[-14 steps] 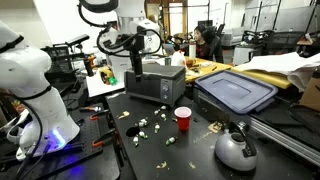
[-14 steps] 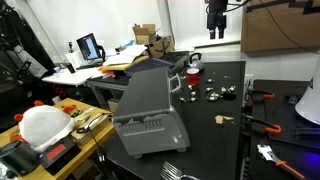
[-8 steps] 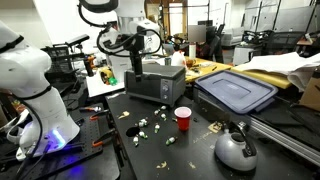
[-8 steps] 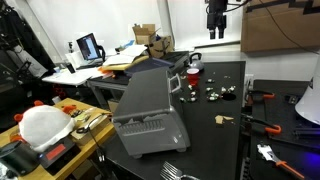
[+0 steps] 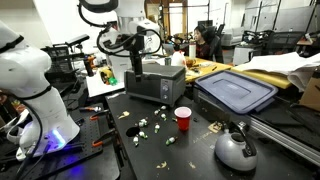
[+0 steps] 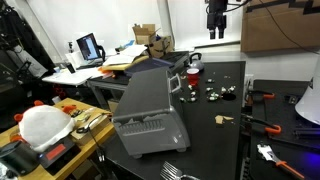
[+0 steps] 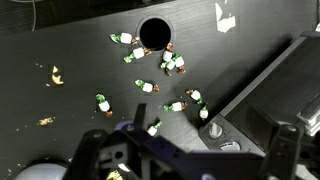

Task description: Put one sweet in the cup

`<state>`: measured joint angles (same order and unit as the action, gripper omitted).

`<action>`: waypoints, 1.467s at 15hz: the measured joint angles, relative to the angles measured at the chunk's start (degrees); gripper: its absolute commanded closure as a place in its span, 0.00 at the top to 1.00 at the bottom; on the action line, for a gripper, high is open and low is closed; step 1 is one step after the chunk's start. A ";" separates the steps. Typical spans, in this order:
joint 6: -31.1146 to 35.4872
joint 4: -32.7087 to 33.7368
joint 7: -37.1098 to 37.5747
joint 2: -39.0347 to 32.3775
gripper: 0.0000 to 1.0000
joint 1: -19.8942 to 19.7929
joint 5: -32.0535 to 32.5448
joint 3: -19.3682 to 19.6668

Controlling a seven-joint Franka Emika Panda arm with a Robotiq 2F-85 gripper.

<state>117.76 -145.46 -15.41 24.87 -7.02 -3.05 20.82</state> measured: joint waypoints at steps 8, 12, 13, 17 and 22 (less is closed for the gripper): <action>0.81 0.02 0.00 -1.12 1.00 -0.75 -0.01 -1.24; 3.12 -0.25 0.00 -3.86 1.00 -0.60 -0.01 -3.84; 3.80 -0.53 0.00 -4.65 1.00 -0.39 -0.08 -4.63; 7.59 -2.58 -0.01 -7.61 1.00 1.56 -1.46 -7.36; 17.41 -5.45 -0.01 -11.96 1.00 4.06 -4.07 -10.60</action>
<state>135.17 -150.91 -15.43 12.91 -2.96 -7.13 10.22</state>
